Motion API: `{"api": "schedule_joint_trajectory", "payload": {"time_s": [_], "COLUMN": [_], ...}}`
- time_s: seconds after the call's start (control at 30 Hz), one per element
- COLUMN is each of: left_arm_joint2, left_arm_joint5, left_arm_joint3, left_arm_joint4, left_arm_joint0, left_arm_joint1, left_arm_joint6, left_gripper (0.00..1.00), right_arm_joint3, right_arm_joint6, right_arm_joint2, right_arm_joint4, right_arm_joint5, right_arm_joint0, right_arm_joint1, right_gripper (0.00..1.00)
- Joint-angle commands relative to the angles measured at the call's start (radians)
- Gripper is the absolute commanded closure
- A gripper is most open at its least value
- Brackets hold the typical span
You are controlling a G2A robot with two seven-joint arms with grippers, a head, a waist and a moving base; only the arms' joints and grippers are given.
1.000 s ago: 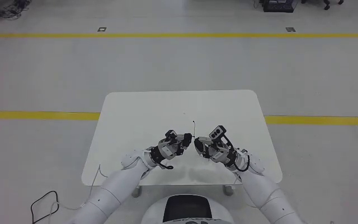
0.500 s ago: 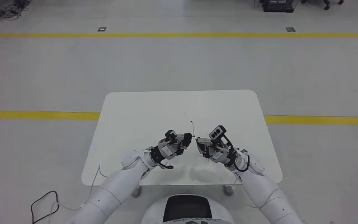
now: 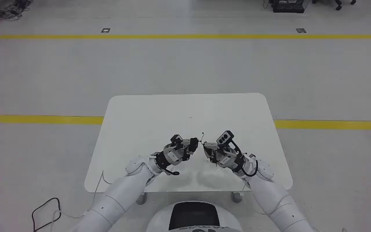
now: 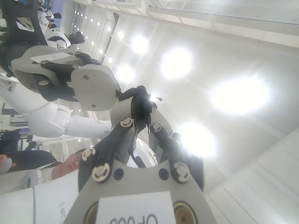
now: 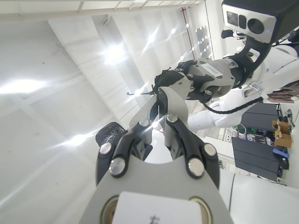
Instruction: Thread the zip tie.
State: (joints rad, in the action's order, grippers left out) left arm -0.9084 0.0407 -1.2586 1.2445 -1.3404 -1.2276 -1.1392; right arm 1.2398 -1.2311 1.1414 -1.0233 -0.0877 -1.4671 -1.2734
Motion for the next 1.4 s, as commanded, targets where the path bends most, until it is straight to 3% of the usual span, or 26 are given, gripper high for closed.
{"api": "schedule_joint_trajectory", "payload": {"time_s": [0.0,1.37], "left_arm_joint2": [0.000,0.000], "left_arm_joint5": [0.001,0.001], "left_arm_joint3": [0.001,0.002], "left_arm_joint4": [0.000,-0.001], "left_arm_joint0": [0.000,0.000], "left_arm_joint1": [-0.001,-0.002], "left_arm_joint6": [-0.001,-0.003], "left_gripper": [1.00,1.00], "right_arm_joint3": [-0.005,-0.057], "right_arm_joint6": [0.001,0.016], "right_arm_joint2": [0.000,-0.014], "right_arm_joint4": [0.000,0.002], "right_arm_joint5": [0.001,0.022], "right_arm_joint0": [0.002,0.025], "right_arm_joint1": [0.000,-0.002], "right_gripper": [1.00,1.00]}}
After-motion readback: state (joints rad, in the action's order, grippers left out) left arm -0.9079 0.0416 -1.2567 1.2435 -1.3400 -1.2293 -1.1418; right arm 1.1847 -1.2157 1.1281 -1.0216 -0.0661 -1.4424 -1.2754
